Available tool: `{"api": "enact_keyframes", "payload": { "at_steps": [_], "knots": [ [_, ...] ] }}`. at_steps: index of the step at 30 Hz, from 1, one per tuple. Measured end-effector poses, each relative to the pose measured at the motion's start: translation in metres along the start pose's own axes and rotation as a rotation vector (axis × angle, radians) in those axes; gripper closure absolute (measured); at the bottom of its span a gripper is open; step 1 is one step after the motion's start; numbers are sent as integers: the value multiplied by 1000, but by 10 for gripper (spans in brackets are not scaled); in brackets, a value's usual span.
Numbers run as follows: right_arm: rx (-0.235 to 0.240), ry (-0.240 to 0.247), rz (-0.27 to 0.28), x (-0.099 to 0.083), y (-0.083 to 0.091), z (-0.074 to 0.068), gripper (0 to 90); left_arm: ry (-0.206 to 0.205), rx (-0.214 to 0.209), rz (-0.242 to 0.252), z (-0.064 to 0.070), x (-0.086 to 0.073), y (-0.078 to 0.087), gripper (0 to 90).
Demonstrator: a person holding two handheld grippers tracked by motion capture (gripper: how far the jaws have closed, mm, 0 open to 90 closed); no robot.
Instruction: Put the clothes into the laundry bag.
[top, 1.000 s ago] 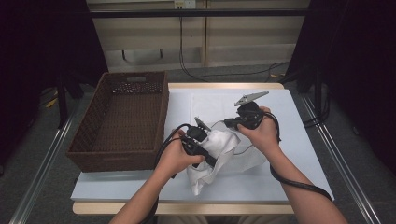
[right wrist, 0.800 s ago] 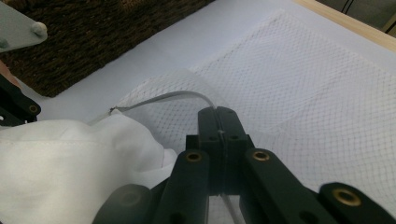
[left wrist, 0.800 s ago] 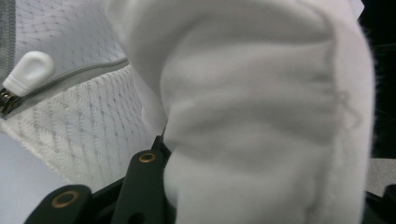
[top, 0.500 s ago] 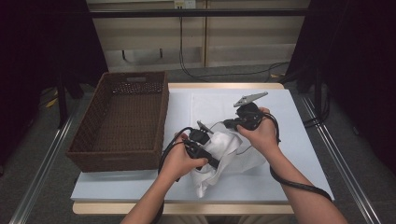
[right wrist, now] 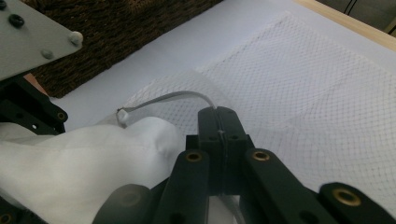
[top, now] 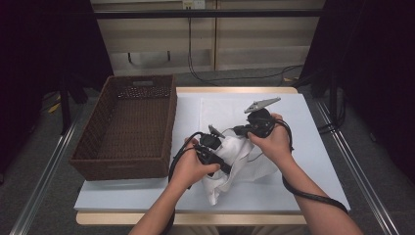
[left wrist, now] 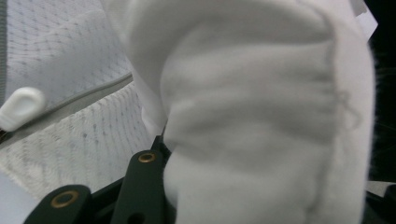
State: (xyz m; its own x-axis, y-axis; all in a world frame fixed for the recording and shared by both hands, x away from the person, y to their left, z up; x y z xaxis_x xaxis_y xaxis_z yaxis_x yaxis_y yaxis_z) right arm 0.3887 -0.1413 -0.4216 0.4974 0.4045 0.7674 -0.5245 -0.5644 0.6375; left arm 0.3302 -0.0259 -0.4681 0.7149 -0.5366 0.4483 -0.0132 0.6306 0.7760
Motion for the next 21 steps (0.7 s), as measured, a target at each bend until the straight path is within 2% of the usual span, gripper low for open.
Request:
{"api": "enact_keyframes", "payload": {
  "at_steps": [3,5,6,7,11,13,14,18,21],
  "knots": [
    [3,-2,2,0,1,-1,900,7,-1,11,1,1,0,616],
    [2,-3,6,0,2,-1,900,-2,-6,-10,0,2,1,616],
    [0,-3,6,0,2,-1,900,5,-7,1,1,2,0,616],
    [0,-5,2,0,3,-1,900,-2,-5,-11,0,2,1,616],
    [-4,-4,-1,0,5,-2,900,4,11,7,-1,5,-1,616],
    [-3,-9,-2,0,5,-2,900,7,18,2,-2,5,-1,615],
    [-2,-9,1,0,5,-2,900,-1,24,-18,-4,5,0,616],
    [-3,-7,2,2,6,-2,900,25,16,9,-4,7,-3,616],
    [-6,-10,2,3,6,-2,900,16,14,-8,-4,6,-3,616]
  ]
}}
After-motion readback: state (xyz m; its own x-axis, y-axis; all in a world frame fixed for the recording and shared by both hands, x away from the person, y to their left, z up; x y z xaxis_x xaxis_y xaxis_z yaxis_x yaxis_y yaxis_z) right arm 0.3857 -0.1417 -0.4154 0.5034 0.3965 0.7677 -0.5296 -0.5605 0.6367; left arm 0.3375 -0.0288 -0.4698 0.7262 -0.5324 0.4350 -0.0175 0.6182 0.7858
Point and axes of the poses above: each handheld gripper's, and its own axes: y roughly backward along the jaws, x roughly out of its top, z roughly to its right, the point moved 7 cm from there along -y, roughly forward along the jaws, and after that the axes turned 3 degrees about z, right-handed, at the moved point
